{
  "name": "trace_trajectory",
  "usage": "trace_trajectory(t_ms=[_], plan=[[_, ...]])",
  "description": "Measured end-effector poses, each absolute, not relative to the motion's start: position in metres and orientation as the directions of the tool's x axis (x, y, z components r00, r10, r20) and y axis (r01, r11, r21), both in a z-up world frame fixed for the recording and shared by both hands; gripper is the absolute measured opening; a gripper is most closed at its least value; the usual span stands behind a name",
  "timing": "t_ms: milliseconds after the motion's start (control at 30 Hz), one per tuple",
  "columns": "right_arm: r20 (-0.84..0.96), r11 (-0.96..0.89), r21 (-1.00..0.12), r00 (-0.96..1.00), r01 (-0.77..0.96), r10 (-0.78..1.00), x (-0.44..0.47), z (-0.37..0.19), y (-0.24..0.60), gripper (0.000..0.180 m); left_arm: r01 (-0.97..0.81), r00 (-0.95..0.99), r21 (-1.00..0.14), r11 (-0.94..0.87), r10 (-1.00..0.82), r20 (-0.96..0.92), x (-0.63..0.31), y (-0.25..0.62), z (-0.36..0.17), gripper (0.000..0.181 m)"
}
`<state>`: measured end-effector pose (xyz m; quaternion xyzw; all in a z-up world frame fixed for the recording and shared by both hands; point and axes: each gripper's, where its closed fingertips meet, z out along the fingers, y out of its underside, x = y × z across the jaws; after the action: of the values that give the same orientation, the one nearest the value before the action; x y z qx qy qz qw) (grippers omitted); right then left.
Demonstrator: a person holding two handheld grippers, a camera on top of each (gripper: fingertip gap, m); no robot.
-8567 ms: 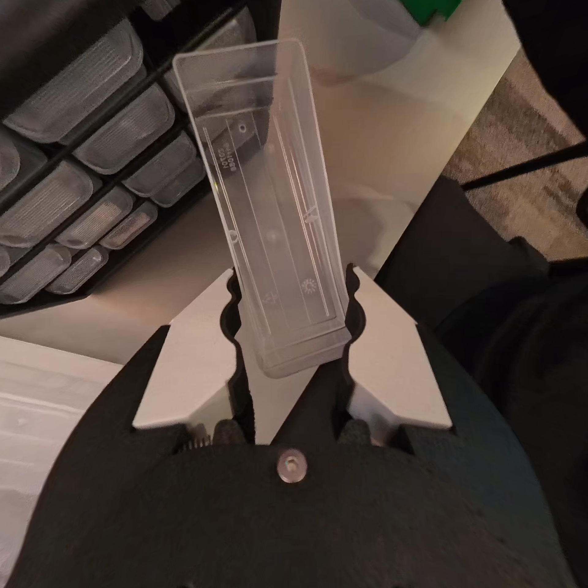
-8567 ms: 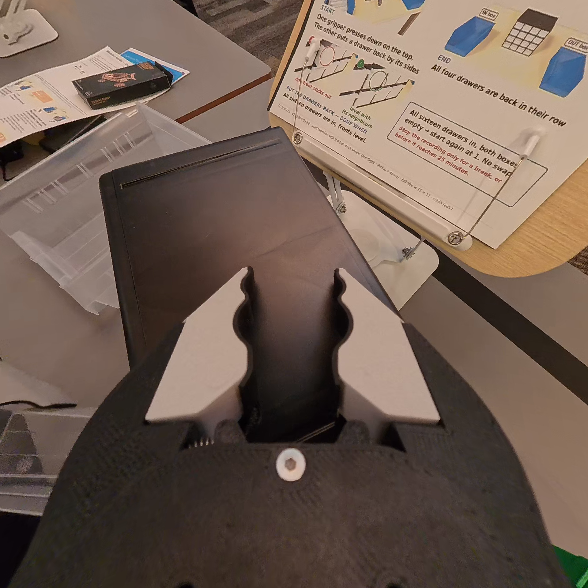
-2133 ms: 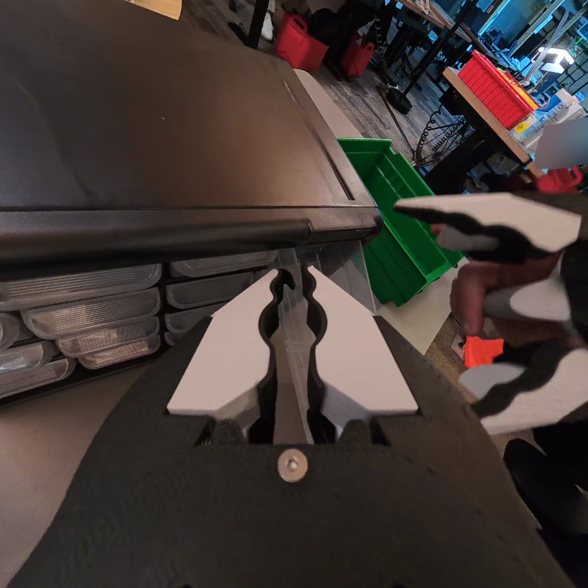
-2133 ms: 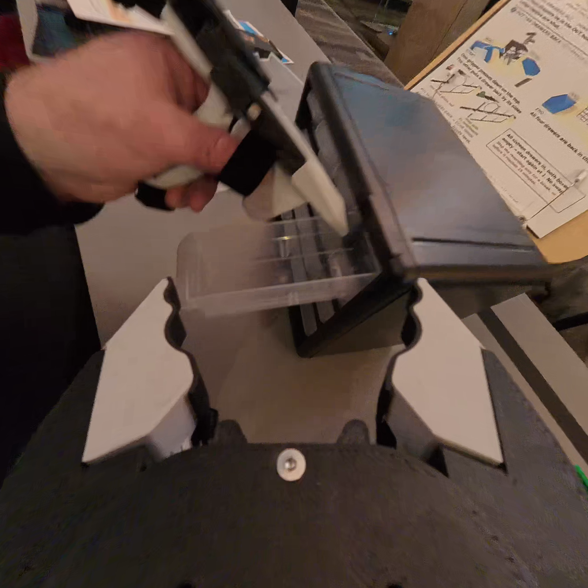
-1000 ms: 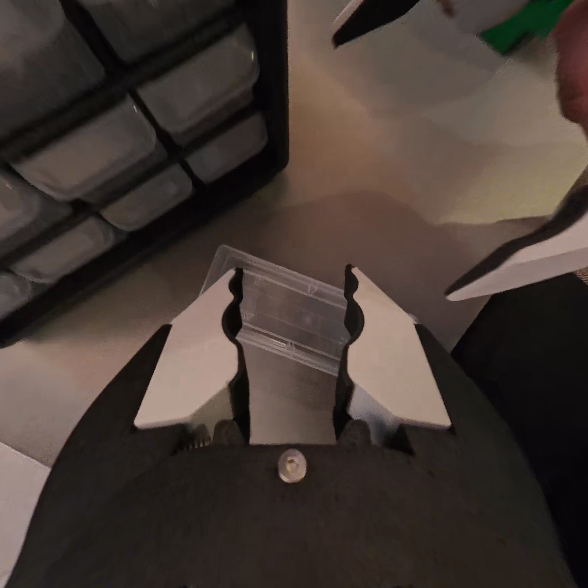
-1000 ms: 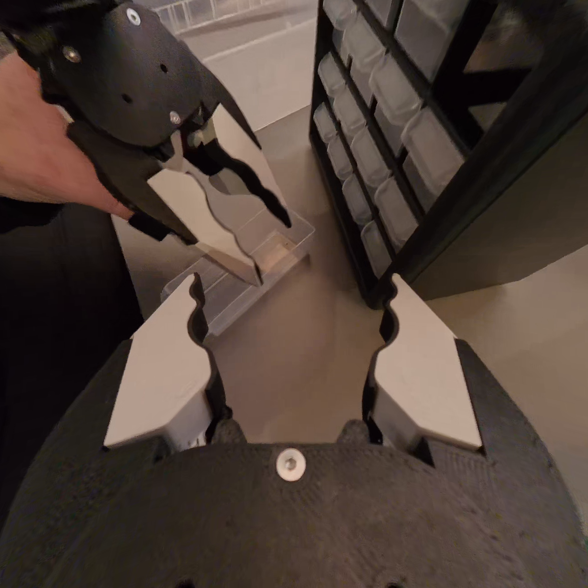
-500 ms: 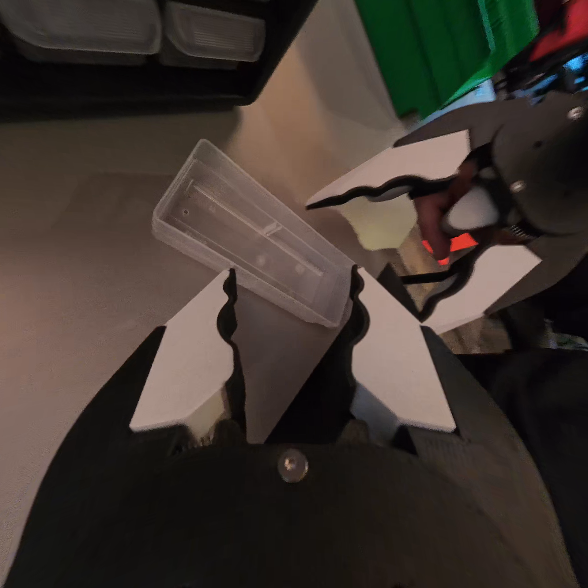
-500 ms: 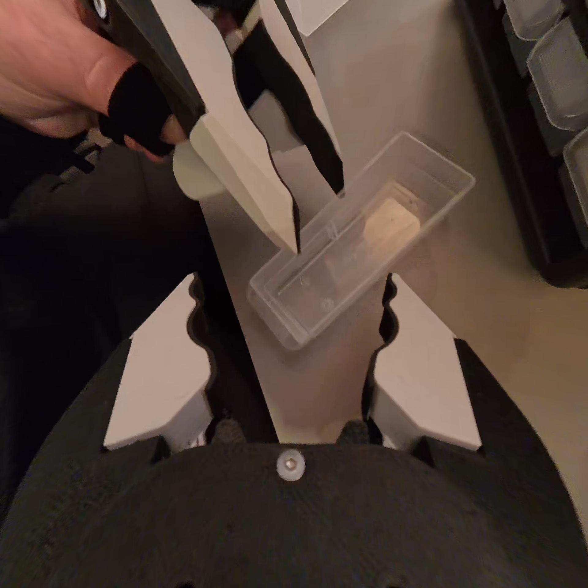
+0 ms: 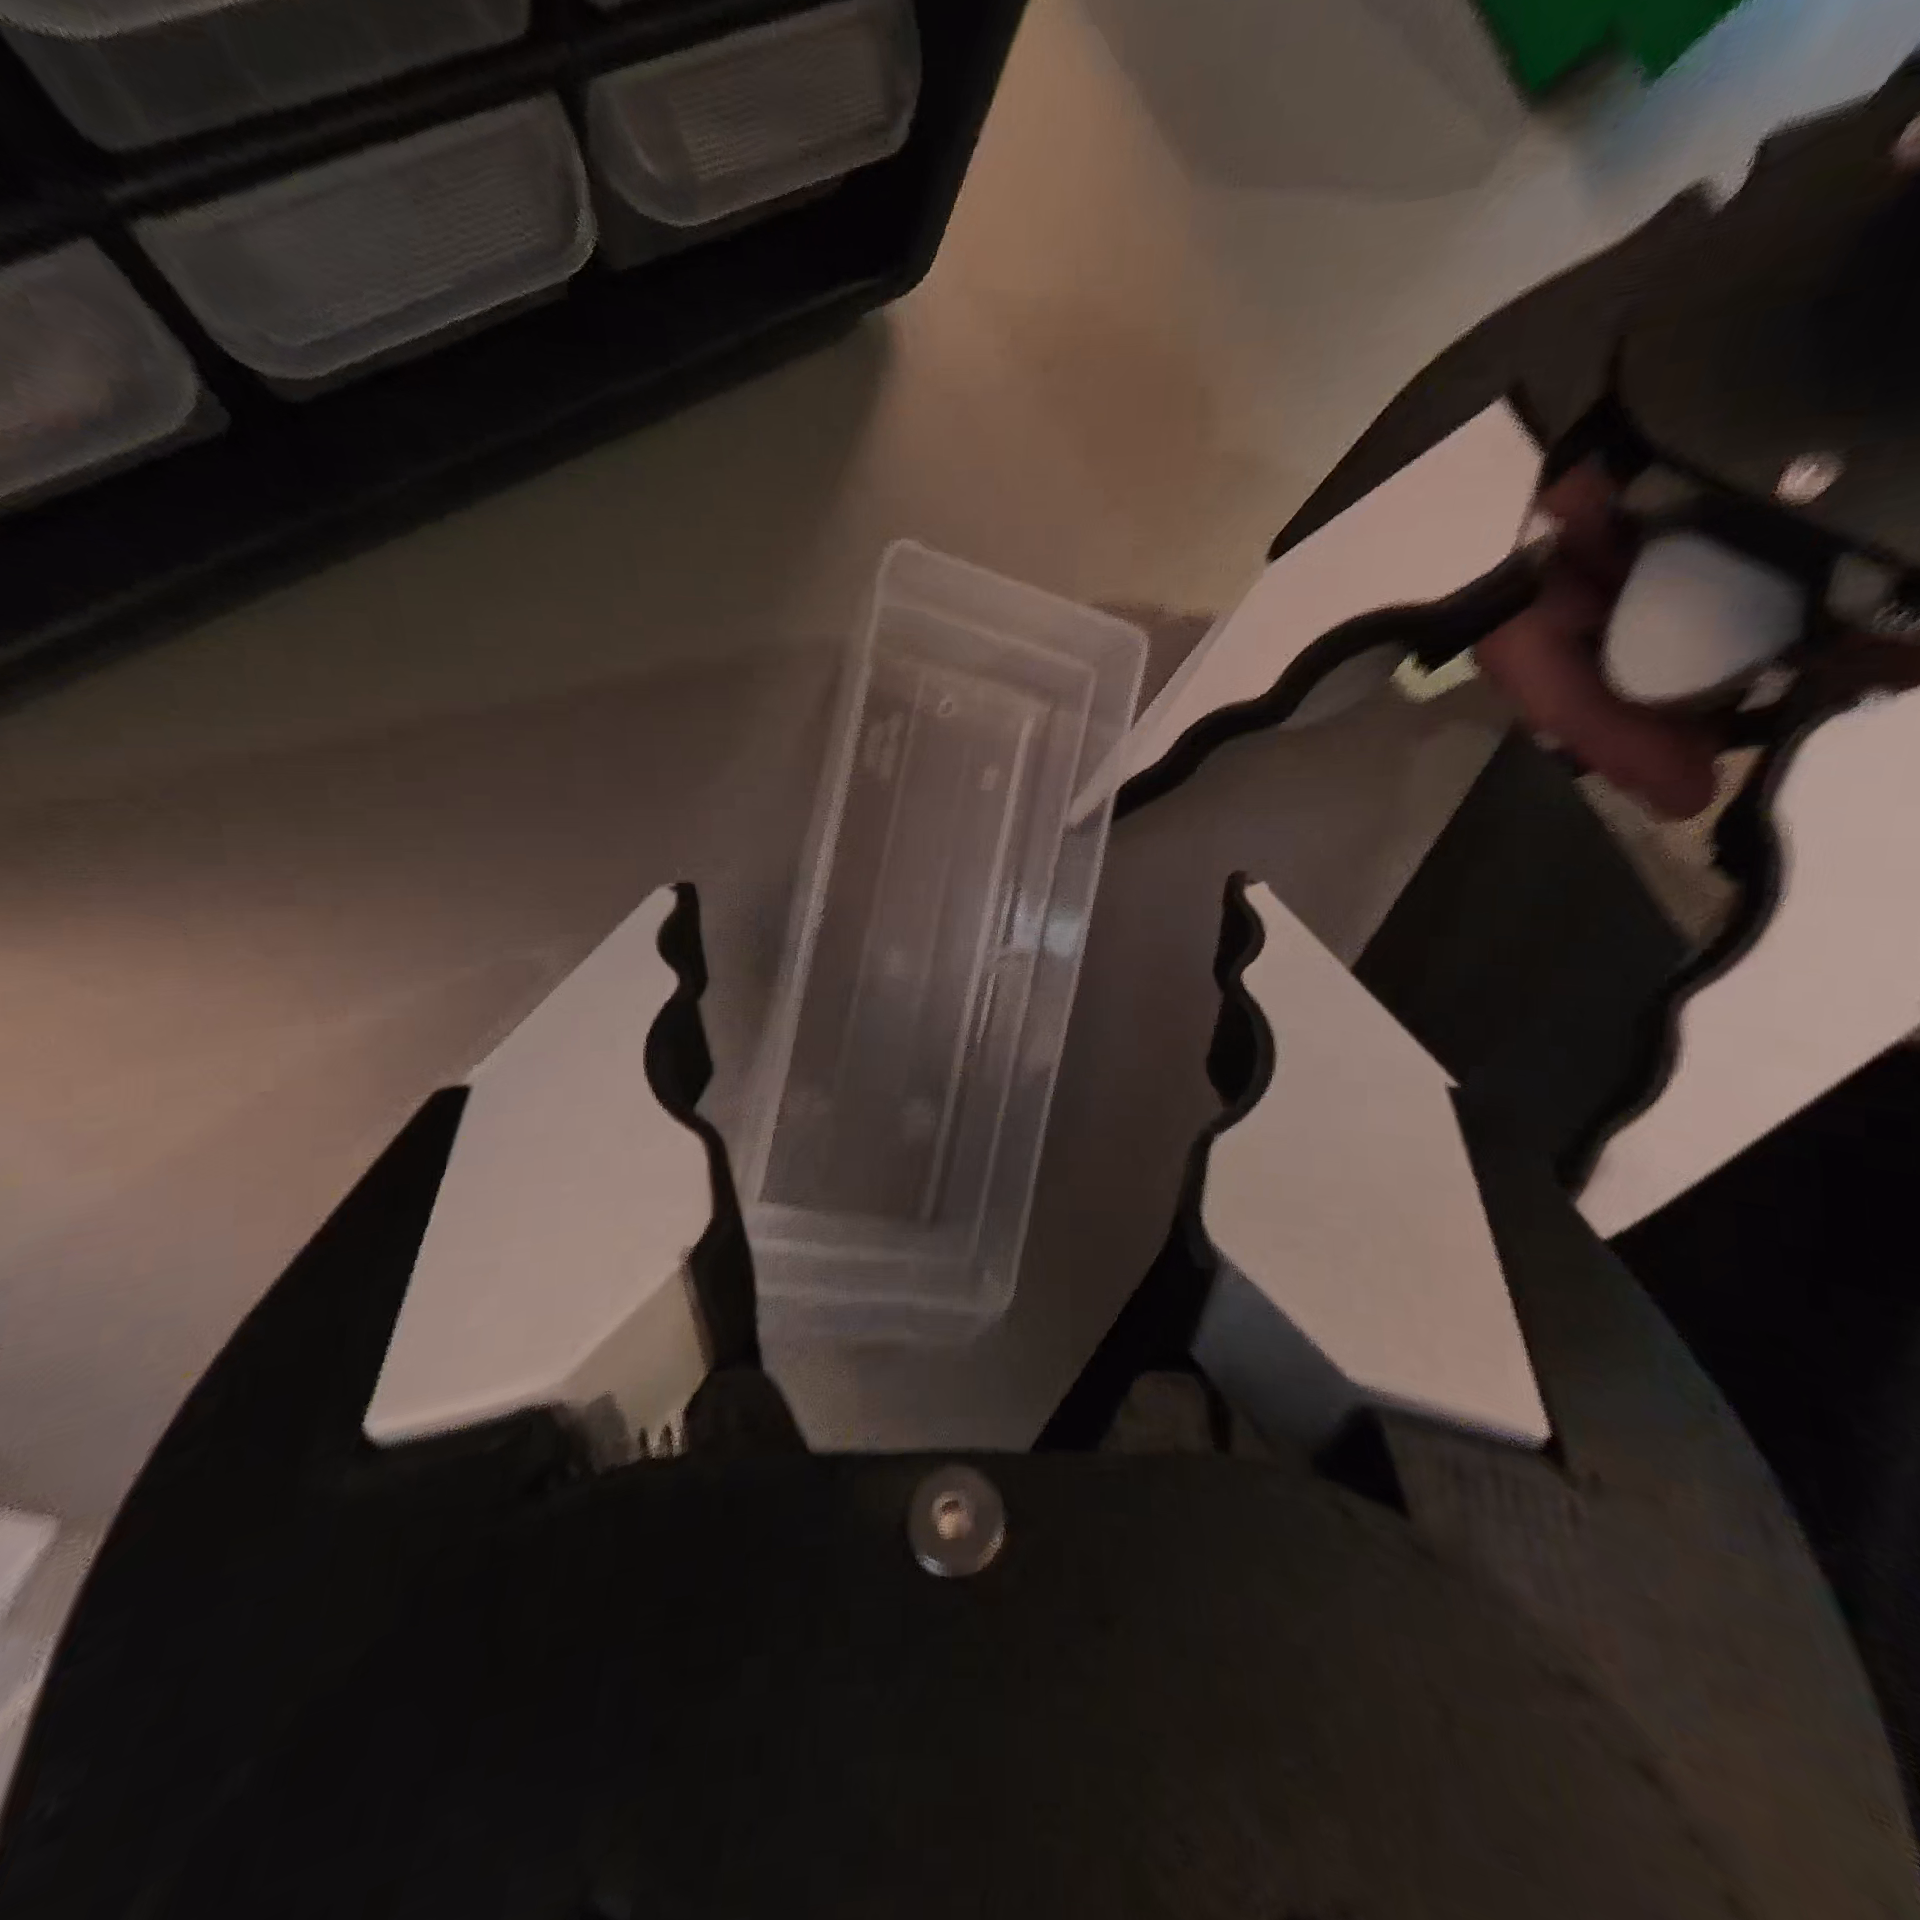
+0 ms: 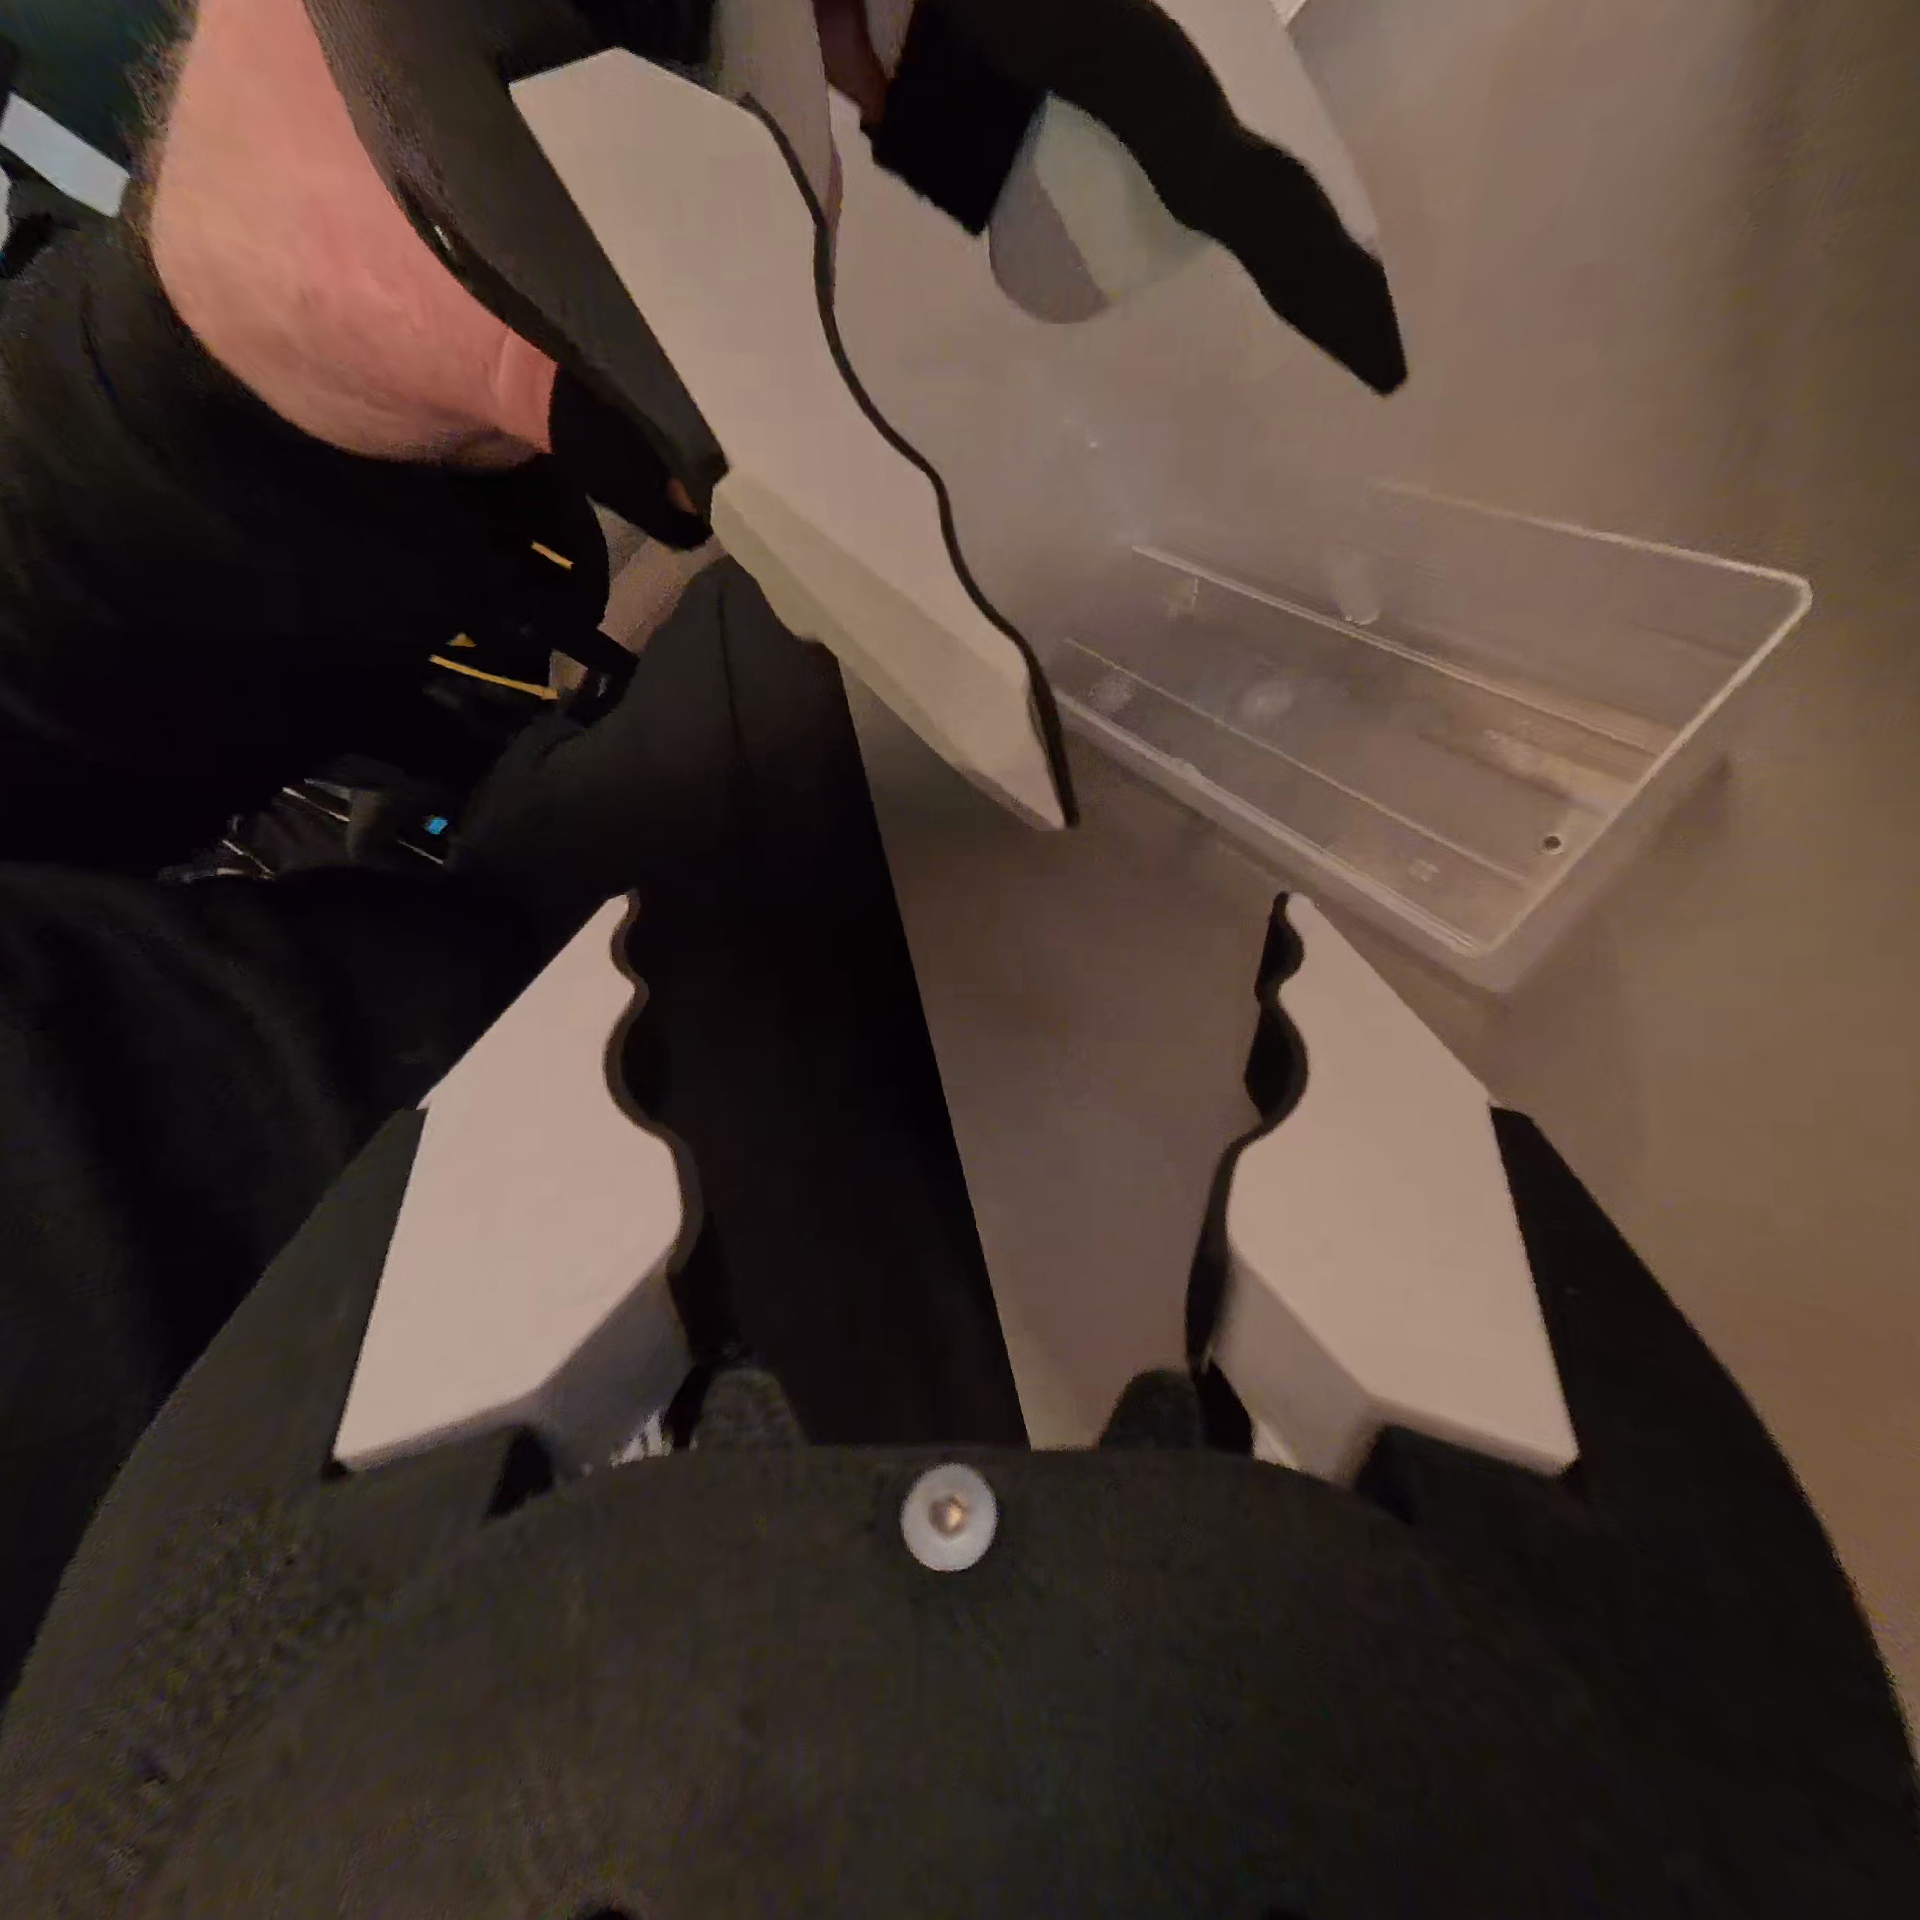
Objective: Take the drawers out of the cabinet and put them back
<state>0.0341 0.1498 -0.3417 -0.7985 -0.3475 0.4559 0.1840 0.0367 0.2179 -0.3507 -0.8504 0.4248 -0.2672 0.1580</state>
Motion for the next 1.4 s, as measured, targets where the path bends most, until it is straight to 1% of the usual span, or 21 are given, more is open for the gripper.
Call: trace_trajectory(t_ms=[33,133,200,233,267,300,367,433,500,600,667,767,833,900,967,1067,1167,1267,1333,1400], plan=[[-0.601,-0.687,-0.614,0.333,0.389,0.727,0.034,-0.341,0.148,0.112,-0.667,0.497,-0.483,-0.567,-0.822,0.278,0.030,0.217,-0.352,0.101],[-0.597,-0.677,-0.625,0.321,0.388,0.735,0.037,-0.339,0.146,0.110,-0.750,0.467,-0.447,-0.488,-0.869,0.165,0.015,0.211,-0.360,0.104],[-0.598,-0.675,-0.628,0.316,0.387,0.737,0.040,-0.339,0.146,0.109,-0.818,0.452,-0.354,-0.454,-0.887,0.092,0.000,0.207,-0.379,0.100],[-0.599,-0.676,-0.628,0.315,0.385,0.736,0.041,-0.340,0.146,0.108,-0.838,0.444,-0.318,-0.443,-0.893,0.075,-0.005,0.204,-0.387,0.089],[-0.600,-0.676,-0.628,0.314,0.385,0.736,0.043,-0.340,0.146,0.108,-0.834,0.440,-0.335,-0.439,-0.895,0.077,-0.004,0.203,-0.389,0.073],[-0.600,-0.675,-0.629,0.313,0.385,0.737,0.044,-0.340,0.145,0.107,-0.823,0.437,-0.360,-0.439,-0.895,0.092,-0.001,0.202,-0.388,0.066],[-0.596,-0.674,-0.629,0.317,0.388,0.738,0.048,-0.342,0.145,0.106,-0.815,0.444,-0.368,-0.447,-0.891,0.098,0.000,0.202,-0.386,0.063],[-0.585,-0.669,-0.635,0.325,0.386,0.743,0.053,-0.343,0.147,0.104,-0.812,0.447,-0.380,-0.443,-0.891,0.086,0.001,0.203,-0.378,0.062],[-0.575,-0.664,-0.649,0.331,0.373,0.748,0.059,-0.341,0.149,0.102,-0.812,0.461,-0.358,-0.461,-0.883,0.093,-0.002,0.204,-0.363,0.062],[-0.546,-0.646,-0.685,0.349,0.337,0.762,0.071,-0.329,0.158,0.101,-0.813,0.472,-0.336,-0.476,-0.876,0.099,0.001,0.207,-0.326,0.062],[-0.497,-0.608,-0.730,0.369,0.312,0.785,0.083,-0.310,0.166,0.100,-0.821,0.465,-0.333,-0.464,-0.882,0.081,0.009,0.211,-0.297,0.062],[-0.352,-0.479,-0.834,0.405,0.275,0.844,0.108,-0.252,0.186,0.100,-0.820,0.467,-0.343,-0.458,-0.882,0.059,0.025,0.219,-0.259,0.062],[-0.214,-0.364,-0.898,0.479,0.245,0.851,0.132,-0.202,0.210,0.100,-0.804,0.490,-0.361,-0.473,-0.870,0.050,0.034,0.227,-0.242,0.062],[-0.134,-0.297,-0.931,0.561,0.210,0.817,0.157,-0.156,0.242,0.107,-0.796,0.517,-0.345,-0.498,-0.855,0.041,0.036,0.234,-0.238,0.062],[-0.118,-0.294,-0.935,0.606,0.199,0.787,0.172,-0.130,0.277,0.114,-0.766,0.565,-0.345,-0.543,-0.824,0.041,0.037,0.241,-0.237,0.062],[-0.126,-0.328,-0.924,0.650,0.198,0.749,0.184,-0.121,0.338,0.118,-0.739,0.589,-0.348,-0.577,-0.804,0.082,0.043,0.242,-0.236,0.062],[-0.150,-0.355,-0.916,0.662,0.187,0.735,0.183,-0.126,0.391,0.119,-0.739,0.593,-0.345,-0.578,-0.802,0.072,0.045,0.244,-0.230,0.061],[-0.226,-0.408,-0.898,0.622,0.166,0.750,0.171,-0.132,0.421,0.121,-0.735,0.600,-0.335,-0.589,-0.796,0.082,0.046,0.245,-0.224,0.061],[-0.220,-0.431,-0.876,0.615,0.218,0.757,0.167,-0.143,0.433,0.119,-0.730,0.603,-0.341,-0.592,-0.793,0.086,0.048,0.249,-0.217,0.060],[-0.239,-0.461,-0.853,0.603,0.244,0.761,0.162,-0.152,0.439,0.119,-0.736,0.614,-0.331,-0.590,-0.789,0.041,0.042,0.254,-0.212,0.060]])
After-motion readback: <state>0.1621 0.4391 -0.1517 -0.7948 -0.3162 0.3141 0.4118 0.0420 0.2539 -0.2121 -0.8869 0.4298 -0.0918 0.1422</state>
